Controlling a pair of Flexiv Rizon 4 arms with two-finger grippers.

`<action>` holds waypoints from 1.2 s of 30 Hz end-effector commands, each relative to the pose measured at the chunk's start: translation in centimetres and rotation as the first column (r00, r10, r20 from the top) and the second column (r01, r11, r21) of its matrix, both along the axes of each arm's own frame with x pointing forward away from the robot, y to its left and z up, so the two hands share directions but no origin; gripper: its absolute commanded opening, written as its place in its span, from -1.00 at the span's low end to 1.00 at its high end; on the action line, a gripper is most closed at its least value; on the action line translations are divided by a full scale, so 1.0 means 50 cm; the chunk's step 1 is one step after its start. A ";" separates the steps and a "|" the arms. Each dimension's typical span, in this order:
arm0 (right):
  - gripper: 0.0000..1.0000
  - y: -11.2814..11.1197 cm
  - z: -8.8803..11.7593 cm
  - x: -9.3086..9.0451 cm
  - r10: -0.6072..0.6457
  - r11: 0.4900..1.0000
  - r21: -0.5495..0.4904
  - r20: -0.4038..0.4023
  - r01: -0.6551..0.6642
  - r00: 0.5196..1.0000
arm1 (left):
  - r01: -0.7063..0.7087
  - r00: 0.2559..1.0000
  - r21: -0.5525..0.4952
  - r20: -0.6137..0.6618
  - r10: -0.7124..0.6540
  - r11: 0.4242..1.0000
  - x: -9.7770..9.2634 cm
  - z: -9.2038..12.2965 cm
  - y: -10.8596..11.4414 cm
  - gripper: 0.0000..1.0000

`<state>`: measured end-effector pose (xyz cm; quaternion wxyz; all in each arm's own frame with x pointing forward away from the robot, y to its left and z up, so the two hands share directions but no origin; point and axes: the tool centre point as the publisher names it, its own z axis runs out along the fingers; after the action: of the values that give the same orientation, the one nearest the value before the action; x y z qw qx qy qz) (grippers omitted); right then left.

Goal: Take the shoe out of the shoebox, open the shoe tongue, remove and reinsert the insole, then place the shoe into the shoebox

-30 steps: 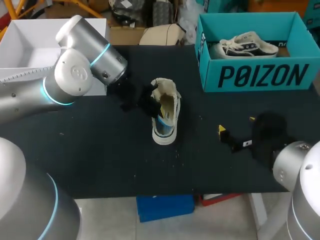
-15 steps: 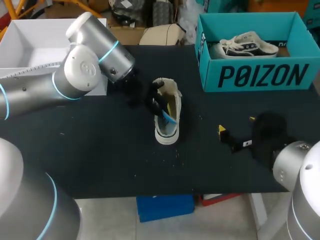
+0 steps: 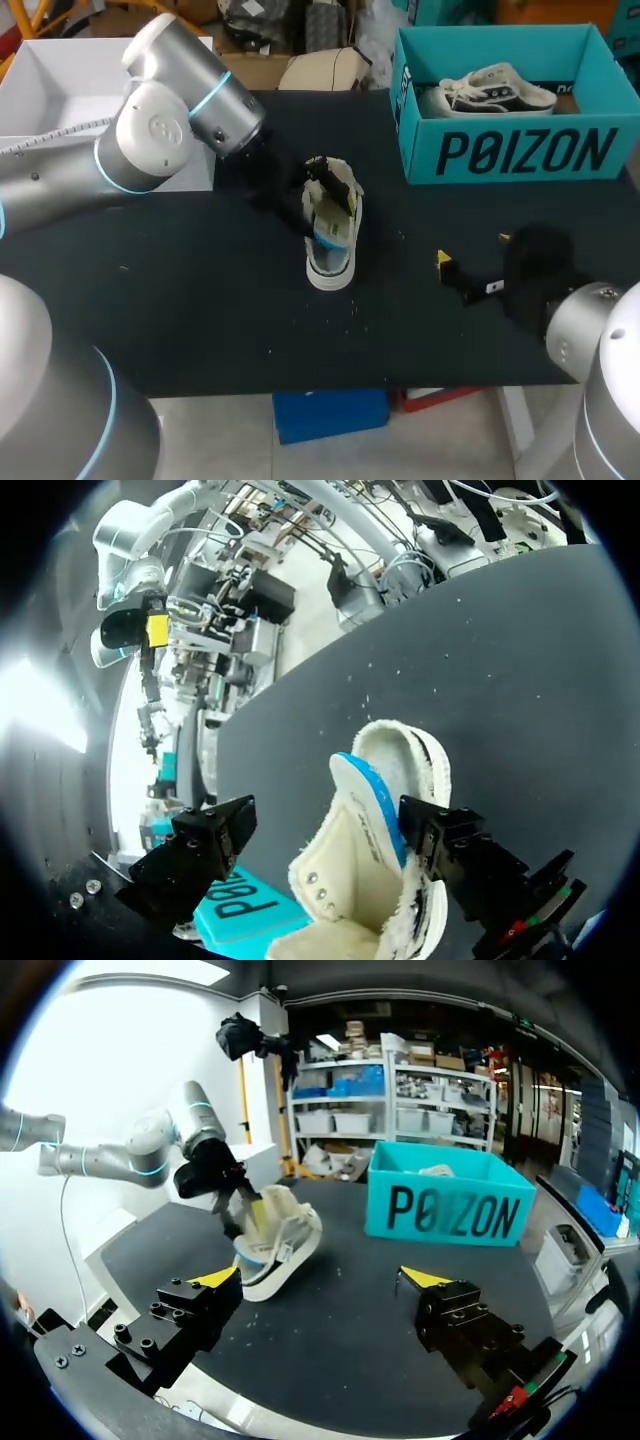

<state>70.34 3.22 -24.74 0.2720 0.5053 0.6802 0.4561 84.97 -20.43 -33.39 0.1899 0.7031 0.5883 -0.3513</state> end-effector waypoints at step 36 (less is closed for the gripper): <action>1.00 0.014 0.003 -0.004 -0.023 1.000 -0.011 0.000 0.023 1.000 | -0.131 0.969 0.491 0.246 0.007 0.861 -0.034 -0.105 0.043 -1.00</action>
<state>70.34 3.22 -24.74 0.2719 0.5053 0.6802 0.4561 83.03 -17.59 -37.95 0.0892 0.7427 0.6558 -0.1017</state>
